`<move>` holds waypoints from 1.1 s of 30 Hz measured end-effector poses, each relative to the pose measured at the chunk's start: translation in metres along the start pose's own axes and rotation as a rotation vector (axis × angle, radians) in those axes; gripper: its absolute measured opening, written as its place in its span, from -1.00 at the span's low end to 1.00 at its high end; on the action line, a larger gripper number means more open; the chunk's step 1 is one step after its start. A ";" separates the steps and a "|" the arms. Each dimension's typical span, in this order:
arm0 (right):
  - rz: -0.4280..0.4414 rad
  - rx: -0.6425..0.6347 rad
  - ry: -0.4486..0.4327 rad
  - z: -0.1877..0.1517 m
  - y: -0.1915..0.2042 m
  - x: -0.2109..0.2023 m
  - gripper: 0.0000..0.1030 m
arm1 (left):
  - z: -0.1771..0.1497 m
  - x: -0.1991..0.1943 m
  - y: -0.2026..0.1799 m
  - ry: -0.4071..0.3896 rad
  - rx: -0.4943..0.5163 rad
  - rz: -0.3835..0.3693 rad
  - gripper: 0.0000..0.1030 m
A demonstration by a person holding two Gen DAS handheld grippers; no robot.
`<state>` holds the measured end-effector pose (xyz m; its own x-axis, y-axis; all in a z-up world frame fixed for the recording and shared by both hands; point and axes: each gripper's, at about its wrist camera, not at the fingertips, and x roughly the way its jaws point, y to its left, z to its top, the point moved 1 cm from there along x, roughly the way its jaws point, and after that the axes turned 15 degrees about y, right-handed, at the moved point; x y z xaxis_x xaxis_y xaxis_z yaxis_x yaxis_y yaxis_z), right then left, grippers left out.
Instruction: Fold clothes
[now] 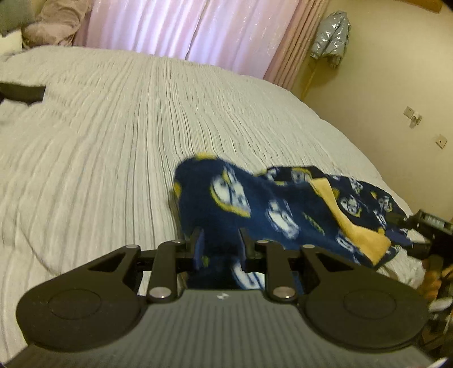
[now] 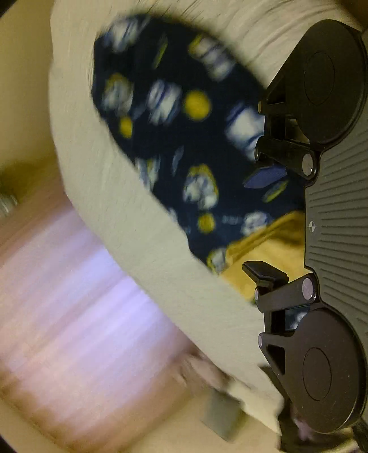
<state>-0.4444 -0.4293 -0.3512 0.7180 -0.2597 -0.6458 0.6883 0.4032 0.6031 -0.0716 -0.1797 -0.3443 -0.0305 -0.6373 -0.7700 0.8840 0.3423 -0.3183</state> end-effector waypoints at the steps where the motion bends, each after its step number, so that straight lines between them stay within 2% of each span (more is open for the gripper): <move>1: 0.022 -0.024 0.044 0.008 0.001 0.012 0.18 | 0.006 0.000 0.000 -0.002 0.006 0.004 -0.62; 5: 0.108 -0.118 0.221 0.041 0.003 0.059 0.18 | 0.028 0.005 -0.001 -0.018 0.015 0.002 -0.62; 8: 0.169 -0.111 0.338 0.053 -0.003 0.104 0.18 | 0.035 0.010 0.000 -0.016 0.006 -0.001 -0.62; 11: 0.176 -0.099 0.398 0.062 -0.009 0.144 0.18 | 0.037 0.016 0.003 -0.003 0.002 -0.004 -0.62; 13: 0.217 -0.067 0.408 0.066 -0.012 0.155 0.17 | 0.036 0.020 0.006 0.006 -0.004 -0.003 -0.62; 14: 0.253 -0.057 0.417 0.067 -0.013 0.157 -0.06 | 0.036 0.022 0.008 0.010 -0.010 -0.003 -0.62; 15: 0.276 -0.052 0.421 0.067 -0.012 0.159 -0.45 | 0.036 0.023 0.010 0.014 -0.019 -0.005 -0.62; 16: 0.295 -0.051 0.423 0.069 -0.011 0.162 -0.72 | 0.037 0.024 0.013 0.017 -0.028 -0.007 -0.62; 20: 0.235 -0.174 0.262 0.070 0.008 0.136 -0.76 | 0.038 0.024 0.017 -0.002 -0.038 -0.004 -0.62; 22: 0.098 -0.221 0.197 0.062 0.014 0.133 -0.75 | 0.039 0.027 0.018 0.001 -0.039 0.017 -0.62; 24: 0.019 -0.264 0.232 0.051 0.018 0.141 -0.59 | 0.041 0.034 0.019 0.018 -0.046 0.051 -0.62; 25: -0.004 -0.286 0.257 0.047 0.021 0.146 -0.23 | 0.041 0.035 0.019 0.023 -0.046 0.062 -0.62; 26: -0.028 -0.300 0.226 0.047 0.028 0.141 -0.03 | 0.042 0.034 0.018 0.018 -0.041 0.064 -0.62; 29: -0.102 -0.341 0.135 0.046 0.047 0.123 0.05 | 0.051 0.034 0.009 0.000 -0.008 0.058 -0.63; 32: -0.106 -0.389 0.029 0.047 0.072 0.101 0.04 | 0.066 0.040 -0.005 -0.010 0.041 0.050 -0.64; 33: -0.112 -0.415 0.034 0.045 0.080 0.105 0.04 | 0.071 0.042 -0.010 -0.014 0.057 0.047 -0.65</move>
<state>-0.3095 -0.4638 -0.3503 0.6328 -0.2952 -0.7159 0.6565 0.6948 0.2937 -0.0486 -0.2586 -0.3340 0.0183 -0.6311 -0.7755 0.9095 0.3327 -0.2493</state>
